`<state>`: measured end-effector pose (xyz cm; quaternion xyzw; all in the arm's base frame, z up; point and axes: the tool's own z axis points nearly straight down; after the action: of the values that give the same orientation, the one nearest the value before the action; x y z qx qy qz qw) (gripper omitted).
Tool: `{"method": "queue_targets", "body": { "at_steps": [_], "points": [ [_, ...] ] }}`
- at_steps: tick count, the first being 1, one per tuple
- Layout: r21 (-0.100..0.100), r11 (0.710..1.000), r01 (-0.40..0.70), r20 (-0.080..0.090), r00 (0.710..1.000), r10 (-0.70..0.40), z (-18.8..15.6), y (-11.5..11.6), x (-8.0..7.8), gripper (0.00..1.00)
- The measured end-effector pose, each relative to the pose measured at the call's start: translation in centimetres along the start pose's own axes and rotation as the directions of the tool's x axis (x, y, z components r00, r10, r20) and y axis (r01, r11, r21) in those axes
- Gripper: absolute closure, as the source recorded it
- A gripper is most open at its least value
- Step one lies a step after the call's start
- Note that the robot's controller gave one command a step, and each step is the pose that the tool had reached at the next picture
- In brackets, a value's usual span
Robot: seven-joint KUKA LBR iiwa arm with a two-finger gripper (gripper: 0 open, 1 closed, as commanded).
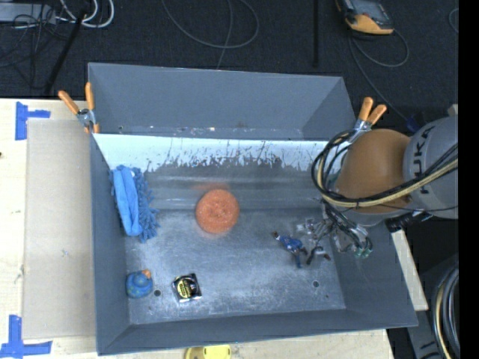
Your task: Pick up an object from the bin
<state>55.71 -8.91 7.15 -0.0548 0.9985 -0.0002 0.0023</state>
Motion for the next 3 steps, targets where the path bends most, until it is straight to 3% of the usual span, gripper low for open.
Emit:
{"method": "queue_targets", "body": {
  "at_steps": [1,2,3],
  "points": [
    [0.0,1.0,-0.001,0.0,1.0,0.001,0.0,0.0,0.0,1.0],
    [0.005,1.0,-0.012,-0.002,1.0,0.012,-0.1,2.3,-0.7,1.0],
    [0.0,1.0,-0.013,-0.007,1.0,0.013,-0.1,3.2,-1.8,1.0]
  ]
}}
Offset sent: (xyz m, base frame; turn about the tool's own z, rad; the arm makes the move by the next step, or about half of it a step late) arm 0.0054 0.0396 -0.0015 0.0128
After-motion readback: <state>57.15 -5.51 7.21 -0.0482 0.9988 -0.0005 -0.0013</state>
